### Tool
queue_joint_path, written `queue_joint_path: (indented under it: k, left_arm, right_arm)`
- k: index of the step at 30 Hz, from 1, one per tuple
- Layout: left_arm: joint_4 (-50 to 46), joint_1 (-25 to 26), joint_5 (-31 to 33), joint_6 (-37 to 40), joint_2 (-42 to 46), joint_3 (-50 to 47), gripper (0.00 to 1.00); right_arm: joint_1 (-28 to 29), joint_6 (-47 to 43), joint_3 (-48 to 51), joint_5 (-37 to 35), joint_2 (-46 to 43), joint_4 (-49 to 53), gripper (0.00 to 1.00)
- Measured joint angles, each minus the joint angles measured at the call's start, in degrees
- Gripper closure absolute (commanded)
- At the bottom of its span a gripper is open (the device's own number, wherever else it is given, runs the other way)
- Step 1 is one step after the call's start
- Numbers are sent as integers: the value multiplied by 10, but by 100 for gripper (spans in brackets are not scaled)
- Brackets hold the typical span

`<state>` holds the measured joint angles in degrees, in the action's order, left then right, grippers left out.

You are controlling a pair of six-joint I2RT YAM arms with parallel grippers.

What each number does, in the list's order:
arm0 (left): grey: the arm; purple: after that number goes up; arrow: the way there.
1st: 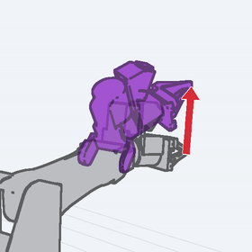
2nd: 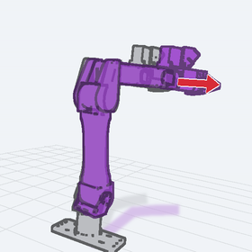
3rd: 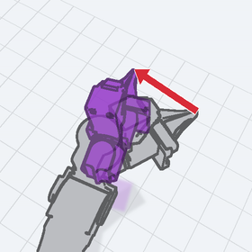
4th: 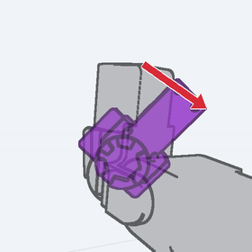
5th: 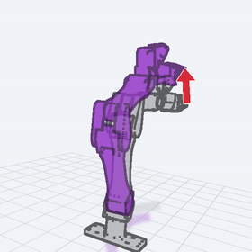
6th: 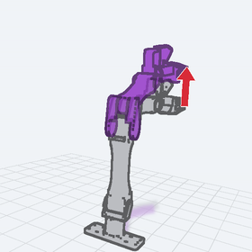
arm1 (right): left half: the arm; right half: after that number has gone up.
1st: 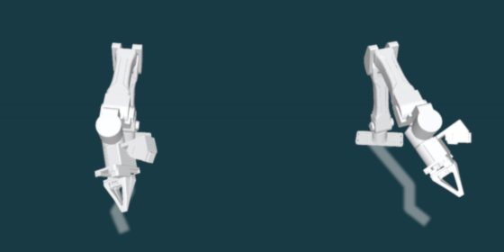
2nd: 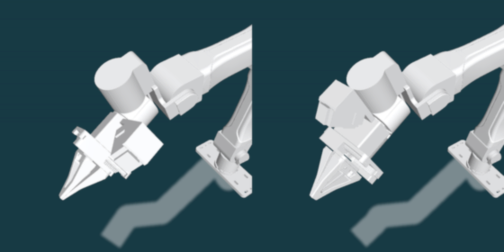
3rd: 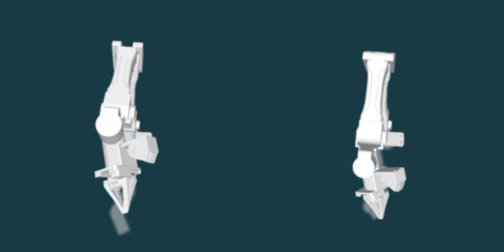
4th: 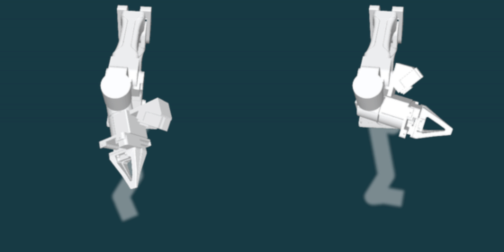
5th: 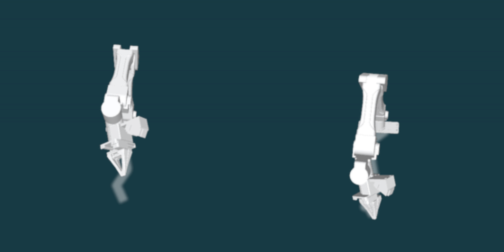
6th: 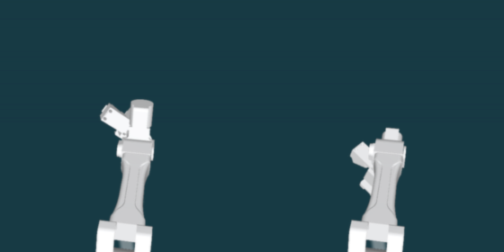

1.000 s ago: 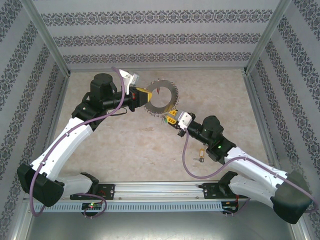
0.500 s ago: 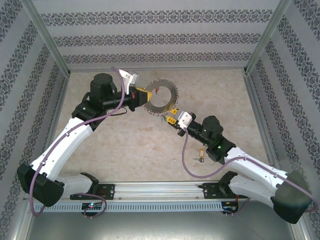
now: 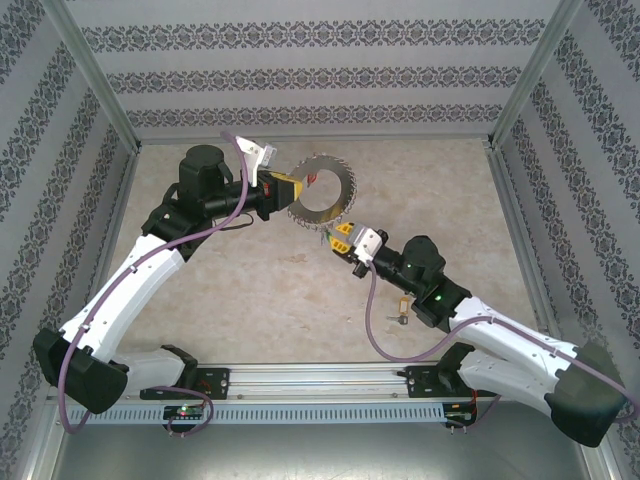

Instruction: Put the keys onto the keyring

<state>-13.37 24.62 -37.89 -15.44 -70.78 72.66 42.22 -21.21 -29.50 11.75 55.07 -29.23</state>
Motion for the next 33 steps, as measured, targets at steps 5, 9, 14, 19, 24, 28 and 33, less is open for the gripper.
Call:
queue_joint_path:
  k: [5,9,14,19,24,28,33]
  left_arm:
    - [0,0,0,0,0,0,100]
    - [0,0,0,0,0,0,100]
    - [0,0,0,0,0,0,100]
    - [-1,0,0,0,0,0,100]
    - [-1,0,0,0,0,0,100]
    - [-2,0,0,0,0,0,100]
    - [-5,0,0,0,0,0,100]
  right_arm:
    - [1,0,0,-9,10,-8,74]
    - [1,0,0,-21,10,-15,72]
    - [1,0,0,-28,10,-16,70]
    - [1,0,-1,-39,19,-24,68]
    - [0,0,-2,-54,22,-32,69]
    - [0,0,-4,-59,22,-36,70]
    - [0,-2,-5,-62,24,-38,73]
